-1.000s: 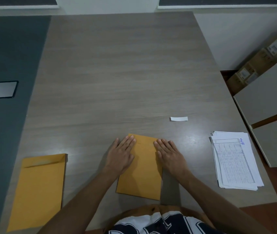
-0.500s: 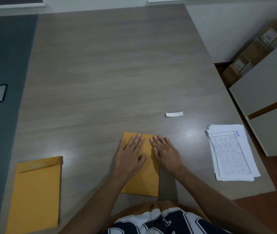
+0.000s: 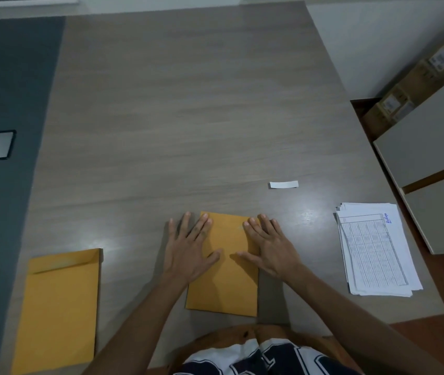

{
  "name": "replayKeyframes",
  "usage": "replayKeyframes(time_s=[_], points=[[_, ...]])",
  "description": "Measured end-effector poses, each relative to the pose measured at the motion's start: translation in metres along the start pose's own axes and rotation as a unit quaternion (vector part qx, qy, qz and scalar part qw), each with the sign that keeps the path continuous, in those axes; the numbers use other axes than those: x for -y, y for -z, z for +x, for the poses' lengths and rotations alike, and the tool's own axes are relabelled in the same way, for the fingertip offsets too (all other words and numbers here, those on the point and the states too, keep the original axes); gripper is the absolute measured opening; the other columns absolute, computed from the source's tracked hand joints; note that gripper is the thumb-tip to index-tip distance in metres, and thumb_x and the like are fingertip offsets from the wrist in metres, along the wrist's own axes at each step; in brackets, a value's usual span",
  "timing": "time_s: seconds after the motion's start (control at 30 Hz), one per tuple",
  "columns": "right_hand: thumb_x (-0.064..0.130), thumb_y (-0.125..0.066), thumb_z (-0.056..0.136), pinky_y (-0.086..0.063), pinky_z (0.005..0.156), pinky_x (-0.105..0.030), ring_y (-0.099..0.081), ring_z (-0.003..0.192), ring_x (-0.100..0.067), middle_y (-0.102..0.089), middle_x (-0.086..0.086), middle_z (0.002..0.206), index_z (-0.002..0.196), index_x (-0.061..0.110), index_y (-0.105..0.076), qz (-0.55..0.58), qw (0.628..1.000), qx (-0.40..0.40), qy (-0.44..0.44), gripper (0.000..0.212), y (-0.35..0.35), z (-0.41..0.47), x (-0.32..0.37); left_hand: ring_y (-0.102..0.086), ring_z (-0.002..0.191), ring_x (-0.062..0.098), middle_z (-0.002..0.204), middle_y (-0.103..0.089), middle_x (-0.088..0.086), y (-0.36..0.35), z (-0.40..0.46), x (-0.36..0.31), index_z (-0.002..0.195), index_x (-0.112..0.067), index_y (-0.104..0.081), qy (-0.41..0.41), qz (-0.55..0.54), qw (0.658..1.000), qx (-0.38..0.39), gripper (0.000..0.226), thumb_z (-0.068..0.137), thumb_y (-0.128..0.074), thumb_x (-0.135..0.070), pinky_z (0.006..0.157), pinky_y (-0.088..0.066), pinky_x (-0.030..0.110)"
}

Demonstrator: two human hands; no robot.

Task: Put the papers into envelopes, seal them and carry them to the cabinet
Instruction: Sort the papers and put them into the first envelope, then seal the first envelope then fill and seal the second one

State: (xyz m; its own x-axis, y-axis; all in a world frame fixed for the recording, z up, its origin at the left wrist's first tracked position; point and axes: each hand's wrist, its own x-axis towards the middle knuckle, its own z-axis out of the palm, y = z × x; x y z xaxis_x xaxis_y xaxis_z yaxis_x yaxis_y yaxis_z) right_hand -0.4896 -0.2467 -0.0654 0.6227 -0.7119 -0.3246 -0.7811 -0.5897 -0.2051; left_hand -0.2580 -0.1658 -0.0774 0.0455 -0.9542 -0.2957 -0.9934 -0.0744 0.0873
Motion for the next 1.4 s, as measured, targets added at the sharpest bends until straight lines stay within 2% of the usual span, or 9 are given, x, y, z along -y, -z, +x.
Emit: replayKeyframes(time_s=[0.1, 0.2, 0.3, 0.53, 0.83, 1.0, 1.13, 1.3, 1.4], points=[[0.101, -0.013, 0.057, 0.012, 0.12, -0.046, 0.023, 0.146, -0.022, 0.012, 0.004, 0.16, 0.154, 0.021, 0.01, -0.026, 0.997, 0.072, -0.01, 0.128, 0.017, 0.008, 0.0, 0.005, 0.153, 0.028, 0.164, -0.001, -0.01, 0.01, 0.007, 0.001, 0.158, -0.026, -0.008, 0.004, -0.013, 1.0, 0.019, 0.114, 0.07, -0.024, -0.096, 0.119, 0.007, 0.061], [0.104, -0.031, 0.045, 0.011, 0.12, -0.048, 0.027, 0.145, -0.023, 0.018, 0.002, 0.16, 0.151, 0.02, 0.02, -0.061, 0.994, 0.09, 0.009, 0.144, 0.027, 0.027, -0.009, 0.023, 0.149, 0.026, 0.162, 0.02, -0.009, 0.027, 0.021, 0.008, 0.157, -0.022, 0.012, -0.007, -0.018, 0.997, 0.074, 0.141, 0.05, -0.024, -0.107, 0.116, 0.017, 0.059], [0.099, -0.045, 0.044, 0.011, 0.12, -0.047, 0.026, 0.145, -0.024, 0.017, 0.0, 0.162, 0.152, 0.022, 0.019, -0.058, 0.994, 0.092, 0.014, 0.147, 0.037, 0.054, -0.018, 0.026, 0.148, 0.027, 0.163, 0.023, -0.005, 0.038, 0.043, 0.02, 0.155, -0.021, 0.018, -0.021, -0.005, 0.995, 0.096, 0.153, 0.041, -0.035, -0.107, 0.116, 0.014, 0.061], [0.084, -0.068, 0.049, 0.013, 0.119, -0.046, 0.025, 0.145, -0.024, 0.017, 0.002, 0.161, 0.153, 0.023, 0.015, -0.023, 0.994, 0.106, -0.006, 0.146, 0.074, 0.132, -0.026, 0.022, 0.15, 0.027, 0.164, 0.02, -0.005, 0.064, 0.111, 0.038, 0.156, -0.021, 0.015, 0.018, -0.015, 0.994, 0.104, 0.156, 0.041, -0.055, -0.099, 0.117, 0.013, 0.062], [0.068, -0.08, 0.054, 0.009, 0.12, -0.046, 0.019, 0.148, -0.025, 0.015, -0.001, 0.162, 0.153, 0.021, 0.012, -0.018, 0.994, 0.108, -0.025, 0.143, 0.099, 0.191, -0.028, 0.017, 0.151, 0.03, 0.165, 0.018, -0.005, 0.09, 0.167, 0.051, 0.156, -0.021, 0.014, 0.061, 0.016, 0.99, 0.125, 0.155, 0.042, -0.064, -0.092, 0.115, 0.01, 0.067], [0.061, -0.079, 0.062, 0.008, 0.12, -0.047, 0.019, 0.148, -0.024, 0.011, -0.002, 0.163, 0.154, 0.02, 0.006, -0.017, 0.994, 0.102, -0.043, 0.133, 0.096, 0.181, -0.021, 0.01, 0.152, 0.028, 0.166, 0.009, 0.001, 0.096, 0.162, 0.039, 0.157, -0.016, 0.006, 0.074, 0.035, 0.99, 0.114, 0.148, 0.051, -0.071, -0.084, 0.12, 0.002, 0.06], [0.054, -0.077, 0.07, 0.007, 0.121, -0.045, 0.015, 0.148, -0.027, 0.002, -0.002, 0.163, 0.155, 0.018, -0.001, -0.029, 0.993, 0.09, -0.064, 0.119, 0.097, 0.171, -0.007, -0.005, 0.152, 0.027, 0.165, -0.01, 0.002, 0.096, 0.146, 0.026, 0.157, -0.014, -0.011, 0.085, 0.012, 0.993, 0.083, 0.126, 0.065, -0.074, -0.072, 0.122, -0.007, 0.052], [0.026, -0.065, 0.087, -0.005, 0.122, -0.047, 0.002, 0.149, -0.033, -0.013, -0.008, 0.161, 0.152, 0.014, -0.019, -0.061, 0.996, 0.03, -0.051, 0.08, 0.09, 0.143, 0.025, -0.028, 0.143, 0.027, 0.151, -0.039, 0.003, 0.074, 0.095, 0.023, 0.147, -0.016, -0.036, 0.088, -0.047, 0.994, -0.039, 0.085, 0.081, -0.069, -0.057, 0.117, -0.022, 0.046], [0.027, -0.058, 0.09, -0.012, 0.12, -0.047, -0.006, 0.149, -0.032, -0.023, -0.008, 0.159, 0.148, 0.016, -0.031, -0.024, 0.999, -0.028, -0.019, 0.065, 0.078, 0.119, 0.052, -0.039, 0.135, 0.031, 0.142, -0.049, 0.011, 0.056, 0.052, 0.035, 0.137, -0.011, -0.049, 0.13, -0.107, 0.981, -0.097, 0.069, 0.084, -0.066, -0.05, 0.11, -0.027, 0.042]])
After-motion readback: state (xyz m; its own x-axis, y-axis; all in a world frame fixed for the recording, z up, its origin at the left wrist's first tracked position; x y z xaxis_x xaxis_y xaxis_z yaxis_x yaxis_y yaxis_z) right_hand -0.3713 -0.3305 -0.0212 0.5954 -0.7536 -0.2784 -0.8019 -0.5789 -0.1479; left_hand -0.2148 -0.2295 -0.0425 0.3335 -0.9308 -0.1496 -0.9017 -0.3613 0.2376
